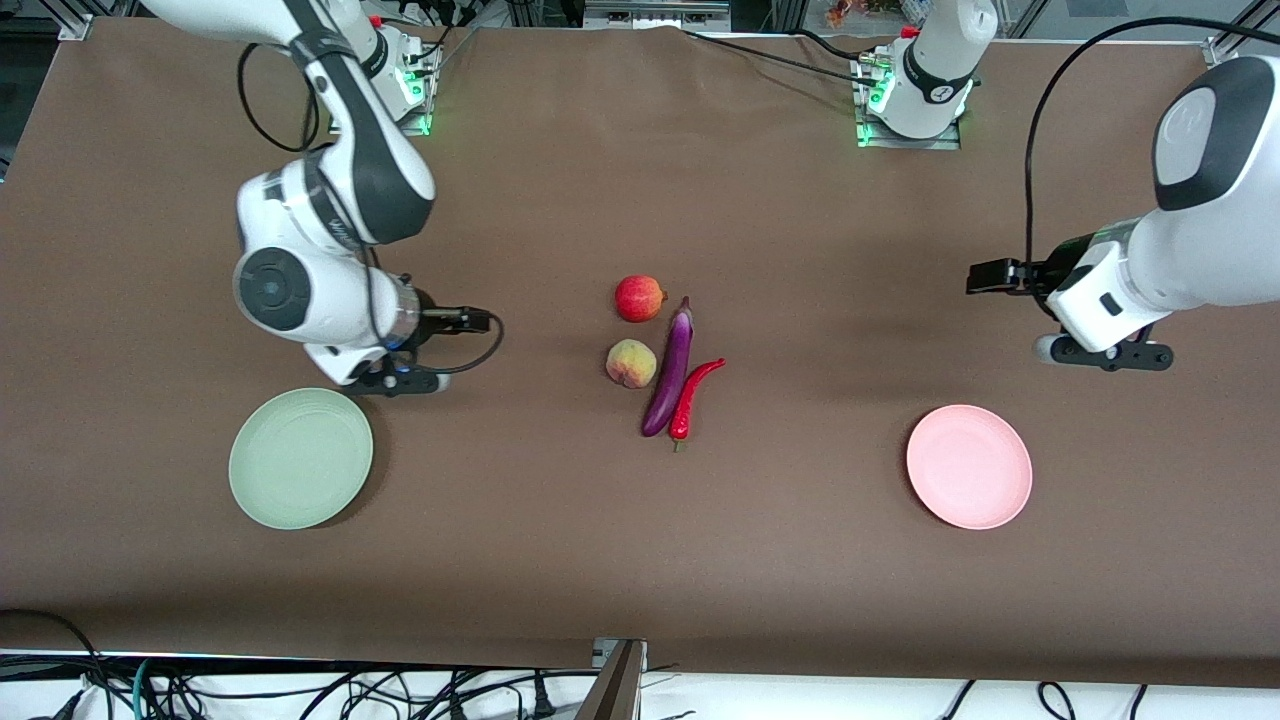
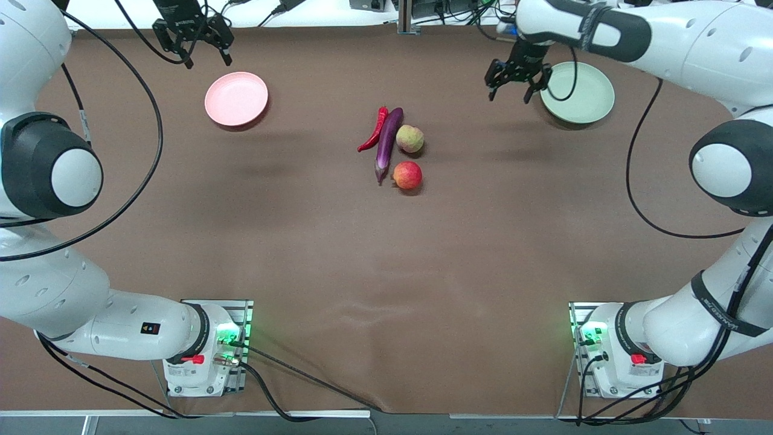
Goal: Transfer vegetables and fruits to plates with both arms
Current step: 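Reach the right gripper toward the red apple while the left gripper reaches the eggplant, then grasp the red apple with the right gripper while the left gripper grasps the eggplant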
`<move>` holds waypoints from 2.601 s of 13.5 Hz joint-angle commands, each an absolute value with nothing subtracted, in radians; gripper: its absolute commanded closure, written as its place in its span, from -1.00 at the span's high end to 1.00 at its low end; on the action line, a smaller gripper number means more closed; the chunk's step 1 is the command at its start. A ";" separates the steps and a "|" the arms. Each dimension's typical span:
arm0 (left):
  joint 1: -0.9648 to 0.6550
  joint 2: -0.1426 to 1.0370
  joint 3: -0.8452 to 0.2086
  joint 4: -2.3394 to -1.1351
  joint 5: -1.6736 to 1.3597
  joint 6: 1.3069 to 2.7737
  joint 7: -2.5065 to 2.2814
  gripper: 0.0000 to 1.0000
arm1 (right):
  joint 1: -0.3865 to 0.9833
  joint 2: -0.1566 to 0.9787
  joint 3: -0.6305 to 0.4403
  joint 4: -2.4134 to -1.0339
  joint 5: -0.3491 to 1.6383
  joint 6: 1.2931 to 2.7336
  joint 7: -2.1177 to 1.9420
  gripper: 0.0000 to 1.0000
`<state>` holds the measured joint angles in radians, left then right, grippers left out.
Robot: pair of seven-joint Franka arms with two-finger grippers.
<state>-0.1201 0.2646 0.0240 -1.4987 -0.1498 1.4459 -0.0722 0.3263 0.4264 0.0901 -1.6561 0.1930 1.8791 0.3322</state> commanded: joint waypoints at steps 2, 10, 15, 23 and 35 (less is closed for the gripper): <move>-0.185 0.284 0.025 -1.526 -0.192 1.498 -0.185 1.00 | 0.472 0.472 0.083 -1.674 0.221 1.991 0.539 1.00; -0.322 0.393 0.003 -1.635 -0.249 1.803 -0.336 1.00 | 0.638 0.607 0.083 -1.661 0.302 2.209 0.767 1.00; -0.411 0.506 0.003 -1.666 -0.348 1.982 -0.403 1.00 | 0.684 0.650 0.083 -1.663 0.304 2.269 0.810 1.00; -0.469 0.572 0.003 -1.657 -0.388 2.069 -0.400 0.56 | 0.730 0.672 0.083 -1.663 0.324 2.286 0.828 1.00; -0.549 0.695 0.003 -1.562 -0.476 2.166 -0.471 0.62 | 0.758 0.710 0.081 -1.666 0.322 2.326 0.830 -0.20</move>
<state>-0.5247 0.6542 -0.0089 -1.6221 -0.4542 2.1670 -0.4369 0.7403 0.7024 0.0910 -1.6648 0.3006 2.3061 0.8249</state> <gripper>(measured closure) 0.172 0.132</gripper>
